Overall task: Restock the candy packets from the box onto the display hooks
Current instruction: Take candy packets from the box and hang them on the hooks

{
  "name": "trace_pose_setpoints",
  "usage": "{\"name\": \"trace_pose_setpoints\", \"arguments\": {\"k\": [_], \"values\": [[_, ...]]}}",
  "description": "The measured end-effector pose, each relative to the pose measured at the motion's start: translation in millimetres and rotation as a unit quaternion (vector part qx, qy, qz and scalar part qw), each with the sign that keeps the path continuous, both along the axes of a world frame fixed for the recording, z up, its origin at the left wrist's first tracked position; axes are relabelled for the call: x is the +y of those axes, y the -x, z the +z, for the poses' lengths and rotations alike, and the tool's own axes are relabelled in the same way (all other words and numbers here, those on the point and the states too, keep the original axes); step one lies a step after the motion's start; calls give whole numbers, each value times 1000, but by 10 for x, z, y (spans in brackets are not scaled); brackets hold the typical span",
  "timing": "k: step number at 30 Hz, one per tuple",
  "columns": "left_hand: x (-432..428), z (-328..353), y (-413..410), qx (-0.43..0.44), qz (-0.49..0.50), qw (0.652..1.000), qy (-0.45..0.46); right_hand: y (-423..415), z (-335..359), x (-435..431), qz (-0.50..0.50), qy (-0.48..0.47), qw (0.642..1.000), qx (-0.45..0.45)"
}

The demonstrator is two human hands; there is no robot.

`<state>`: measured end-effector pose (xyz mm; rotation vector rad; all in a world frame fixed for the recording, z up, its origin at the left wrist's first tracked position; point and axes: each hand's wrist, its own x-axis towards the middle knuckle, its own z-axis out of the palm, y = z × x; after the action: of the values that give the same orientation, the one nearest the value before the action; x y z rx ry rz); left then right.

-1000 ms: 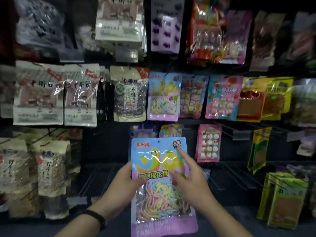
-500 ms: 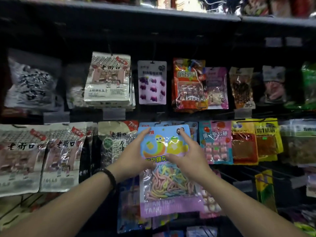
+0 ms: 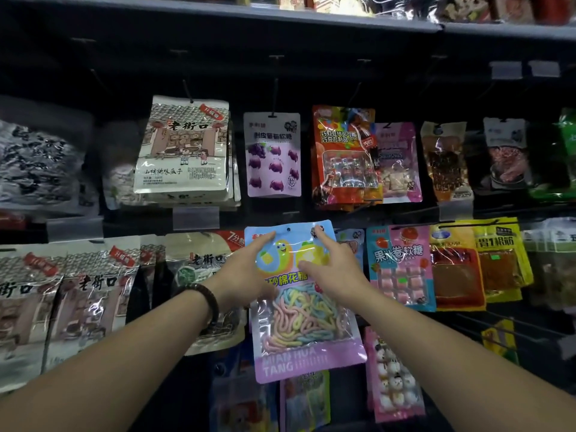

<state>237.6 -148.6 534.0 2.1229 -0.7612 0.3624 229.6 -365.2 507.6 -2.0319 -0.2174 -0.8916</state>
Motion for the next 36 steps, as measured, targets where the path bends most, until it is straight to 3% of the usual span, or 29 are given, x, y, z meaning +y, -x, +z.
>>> {"name": "trace_pose_setpoints", "arguments": {"k": [12,20,28,36], "values": [[45,62,-164,-23,-21,999,-22,-248,-37,-26,-11,-9,1000,-20],[19,66,-422,-34,30,994,-100,-359,5,-59,-28,8,999,41],[4,-148,-783,-59,108,970,-207,-652,-12,159,-121,61,982,128],[278,-433,-389,-81,93,965,-232,-387,-110,159,-135,89,981,106]]}}
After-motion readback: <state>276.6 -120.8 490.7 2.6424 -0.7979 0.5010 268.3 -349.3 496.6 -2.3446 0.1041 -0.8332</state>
